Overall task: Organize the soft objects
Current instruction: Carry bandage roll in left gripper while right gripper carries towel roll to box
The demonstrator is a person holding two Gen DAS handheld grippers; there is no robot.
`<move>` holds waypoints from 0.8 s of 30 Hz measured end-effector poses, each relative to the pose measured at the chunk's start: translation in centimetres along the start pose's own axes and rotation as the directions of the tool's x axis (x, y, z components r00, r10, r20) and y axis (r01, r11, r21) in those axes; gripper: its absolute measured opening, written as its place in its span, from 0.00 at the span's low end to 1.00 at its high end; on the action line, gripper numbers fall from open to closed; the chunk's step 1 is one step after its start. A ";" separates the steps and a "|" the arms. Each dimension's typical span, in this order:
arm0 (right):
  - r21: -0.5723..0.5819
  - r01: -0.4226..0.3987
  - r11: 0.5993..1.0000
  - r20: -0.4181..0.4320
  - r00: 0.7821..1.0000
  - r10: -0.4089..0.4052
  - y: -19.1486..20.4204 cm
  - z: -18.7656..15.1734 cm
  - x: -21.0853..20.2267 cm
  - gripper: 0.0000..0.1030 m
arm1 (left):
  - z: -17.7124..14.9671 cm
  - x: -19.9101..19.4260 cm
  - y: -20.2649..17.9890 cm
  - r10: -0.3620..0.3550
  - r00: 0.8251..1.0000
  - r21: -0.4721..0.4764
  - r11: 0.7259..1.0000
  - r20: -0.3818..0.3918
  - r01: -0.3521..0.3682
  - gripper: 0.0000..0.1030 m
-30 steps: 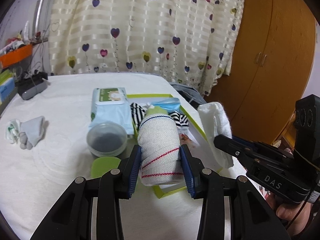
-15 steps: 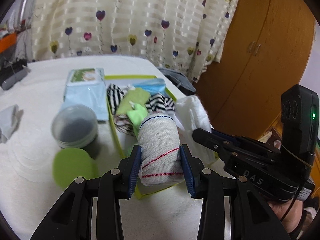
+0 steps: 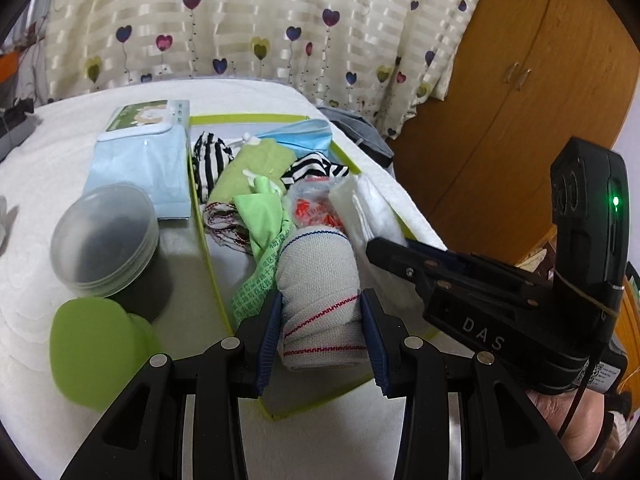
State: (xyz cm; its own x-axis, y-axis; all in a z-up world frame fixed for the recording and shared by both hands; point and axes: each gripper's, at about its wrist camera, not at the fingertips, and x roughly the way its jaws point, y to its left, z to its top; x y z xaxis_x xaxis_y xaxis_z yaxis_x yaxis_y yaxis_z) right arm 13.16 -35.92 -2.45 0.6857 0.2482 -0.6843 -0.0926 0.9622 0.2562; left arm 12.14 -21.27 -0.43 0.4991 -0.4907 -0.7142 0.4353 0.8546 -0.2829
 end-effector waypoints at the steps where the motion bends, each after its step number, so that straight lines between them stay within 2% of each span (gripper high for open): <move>1: -0.002 0.003 1.000 0.001 1.000 -0.003 -0.1 0.2 0.2 0.19 | 0.1 0.2 0.0 0.003 1.000 0.001 1.000 0.000 -0.003 0.37; 9: -0.019 0.028 0.999 0.006 1.000 -0.028 -0.3 1.9 1.7 0.19 | 1.3 1.2 0.3 0.034 0.999 -0.012 0.999 0.011 -0.034 0.37; 15: -0.008 0.012 1.000 0.004 1.000 -0.012 -0.8 2.7 2.4 0.20 | 2.1 2.0 0.4 0.052 0.999 -0.024 0.998 0.018 -0.051 0.37; 24: -0.021 0.006 1.000 0.021 1.000 -0.005 -0.7 2.2 0.8 0.36 | 2.3 2.0 0.6 0.027 0.999 -0.036 0.999 0.027 -0.026 0.38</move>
State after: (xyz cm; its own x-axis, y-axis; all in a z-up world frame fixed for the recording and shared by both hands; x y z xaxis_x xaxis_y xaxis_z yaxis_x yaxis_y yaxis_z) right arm 15.40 -36.65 -1.69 0.7014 0.2408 -0.6709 -0.1038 0.9657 0.2381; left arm 15.10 -22.15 -0.52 0.5303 -0.4721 -0.7042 0.3950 0.8725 -0.2875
